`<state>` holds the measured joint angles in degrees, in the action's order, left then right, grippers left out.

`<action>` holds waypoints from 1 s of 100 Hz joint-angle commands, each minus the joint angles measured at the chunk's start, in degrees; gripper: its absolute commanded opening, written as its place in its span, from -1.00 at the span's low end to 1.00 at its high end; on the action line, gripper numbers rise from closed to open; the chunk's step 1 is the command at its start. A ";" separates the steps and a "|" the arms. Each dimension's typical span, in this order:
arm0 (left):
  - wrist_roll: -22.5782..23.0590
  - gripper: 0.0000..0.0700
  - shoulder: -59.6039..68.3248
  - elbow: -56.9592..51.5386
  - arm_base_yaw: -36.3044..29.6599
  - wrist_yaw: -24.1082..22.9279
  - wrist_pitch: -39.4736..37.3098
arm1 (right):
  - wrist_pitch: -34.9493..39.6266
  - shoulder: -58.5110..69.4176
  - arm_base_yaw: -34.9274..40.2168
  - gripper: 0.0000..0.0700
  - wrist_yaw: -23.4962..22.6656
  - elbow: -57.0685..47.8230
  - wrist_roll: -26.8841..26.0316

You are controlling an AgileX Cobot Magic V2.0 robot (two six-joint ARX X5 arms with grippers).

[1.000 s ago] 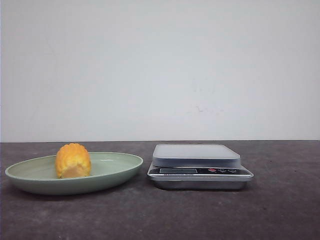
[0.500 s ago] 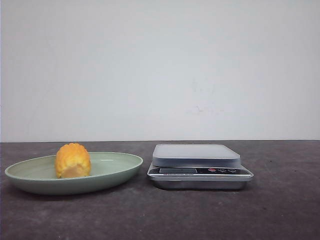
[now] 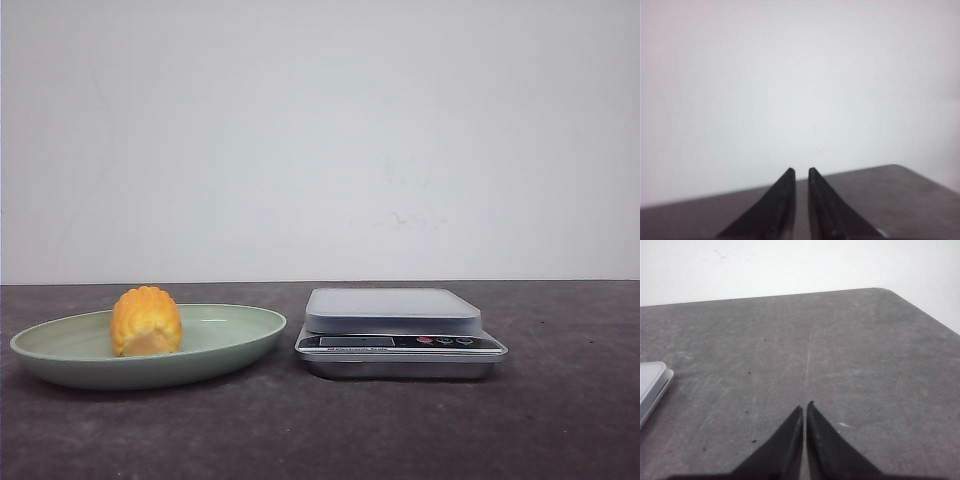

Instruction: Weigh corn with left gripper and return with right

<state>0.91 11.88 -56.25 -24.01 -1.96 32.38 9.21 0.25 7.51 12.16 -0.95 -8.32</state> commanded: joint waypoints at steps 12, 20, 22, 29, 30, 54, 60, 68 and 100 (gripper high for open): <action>1.75 -1.00 0.07 19.56 9.05 8.20 -22.16 | -0.17 -0.04 0.22 -0.99 -0.04 0.15 -0.02; -0.52 -1.00 -0.76 26.80 13.77 13.97 -26.99 | -0.17 -0.04 0.22 -0.99 -0.04 0.15 -0.02; -1.20 -1.00 -1.03 28.44 14.78 15.28 -27.67 | -0.17 -0.04 0.22 -0.99 -0.04 0.15 -0.02; -3.41 -1.00 -2.23 33.40 17.51 17.22 -28.68 | -0.17 -0.04 0.22 -0.99 -0.04 0.15 -0.02; -3.58 -1.00 -2.38 34.03 17.77 17.22 -28.70 | -0.17 -0.04 0.22 -0.99 -0.07 0.15 -0.02; -2.73 -1.00 -6.38 45.70 20.74 15.58 -29.42 | -0.17 -0.04 0.22 -0.99 -0.09 0.15 -0.02; -2.71 -1.00 -8.04 47.95 21.35 14.99 -29.46 | -0.15 -0.04 0.22 -0.99 -0.09 0.15 -0.02; -2.75 -1.00 -10.51 50.40 22.36 15.02 -29.14 | -0.17 -0.04 0.22 -0.99 -0.09 0.15 -0.02; -9.31 -1.00 -11.69 55.49 24.90 13.42 -27.39 | -0.15 -0.04 0.22 -0.99 -0.13 0.15 -0.02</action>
<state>-6.79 0.36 -1.80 0.80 11.75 4.62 9.21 0.25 7.51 12.08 -0.95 -8.32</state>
